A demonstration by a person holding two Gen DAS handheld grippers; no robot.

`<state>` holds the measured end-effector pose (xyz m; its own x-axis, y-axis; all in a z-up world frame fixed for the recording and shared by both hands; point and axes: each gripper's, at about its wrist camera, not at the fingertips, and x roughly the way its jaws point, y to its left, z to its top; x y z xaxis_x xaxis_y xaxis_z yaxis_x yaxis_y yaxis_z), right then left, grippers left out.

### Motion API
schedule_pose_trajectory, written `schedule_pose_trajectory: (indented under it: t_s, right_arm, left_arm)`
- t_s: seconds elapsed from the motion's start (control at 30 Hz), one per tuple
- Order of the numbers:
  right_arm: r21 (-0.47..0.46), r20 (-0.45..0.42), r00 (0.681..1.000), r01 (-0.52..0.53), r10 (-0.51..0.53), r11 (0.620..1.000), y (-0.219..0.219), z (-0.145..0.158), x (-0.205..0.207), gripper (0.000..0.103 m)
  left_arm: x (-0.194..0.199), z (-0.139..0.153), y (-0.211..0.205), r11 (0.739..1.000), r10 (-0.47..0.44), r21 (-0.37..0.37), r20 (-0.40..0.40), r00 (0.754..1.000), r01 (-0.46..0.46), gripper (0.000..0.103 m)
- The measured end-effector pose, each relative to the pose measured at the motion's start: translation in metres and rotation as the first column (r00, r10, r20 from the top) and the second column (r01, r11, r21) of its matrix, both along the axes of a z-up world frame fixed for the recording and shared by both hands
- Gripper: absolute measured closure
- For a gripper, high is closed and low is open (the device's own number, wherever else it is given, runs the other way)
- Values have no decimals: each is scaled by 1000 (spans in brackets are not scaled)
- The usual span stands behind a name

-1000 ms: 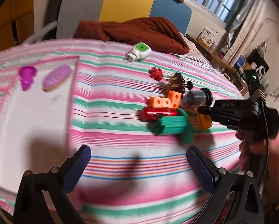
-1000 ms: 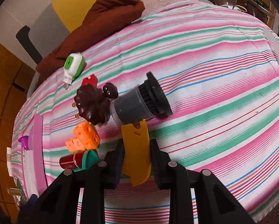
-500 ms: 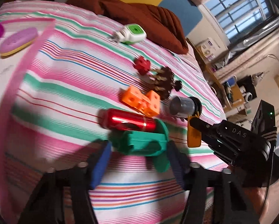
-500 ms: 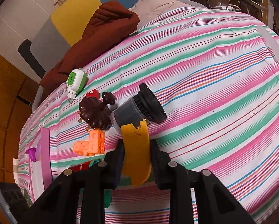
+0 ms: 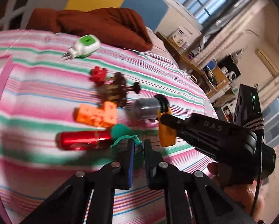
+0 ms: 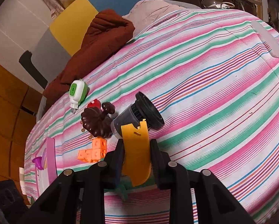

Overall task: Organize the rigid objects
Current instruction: 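Grasp the green cup with the left tool while the right tool holds the yellow piece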

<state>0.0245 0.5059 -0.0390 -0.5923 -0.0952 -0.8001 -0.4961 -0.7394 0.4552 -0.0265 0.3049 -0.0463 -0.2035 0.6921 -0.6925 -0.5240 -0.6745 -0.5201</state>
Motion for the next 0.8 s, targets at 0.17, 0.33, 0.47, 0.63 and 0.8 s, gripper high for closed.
schedule_pose_trajectory:
  t_s: [0.17, 0.33, 0.47, 0.63, 0.8]
  right_arm:
    - [-9, 3, 1000, 26, -26, 1000, 4, -1, 1, 77]
    - [-36, -11, 998, 53, -54, 998, 10, -1, 4, 77]
    - [-43, -14, 998, 54, -55, 998, 11, -2, 4, 77]
    - [-40, -14, 999, 47, -47, 998, 9, -2, 3, 77]
    - [-40, -16, 998, 55, -55, 998, 10, -2, 3, 77]
  left_arm:
    - [-1, 7, 25, 998, -35, -51, -59, 998, 32, 84]
    - [14, 18, 11, 999, 27, -30, -202, 979, -34, 26]
    - [16, 14, -4, 994, 79, -46, -255, 964, -94, 20]
    - [13, -5, -6, 987, 88, -109, -238, 967, -117, 20]
    - [17, -13, 10, 984, 29, -160, -291, 956, -79, 21]
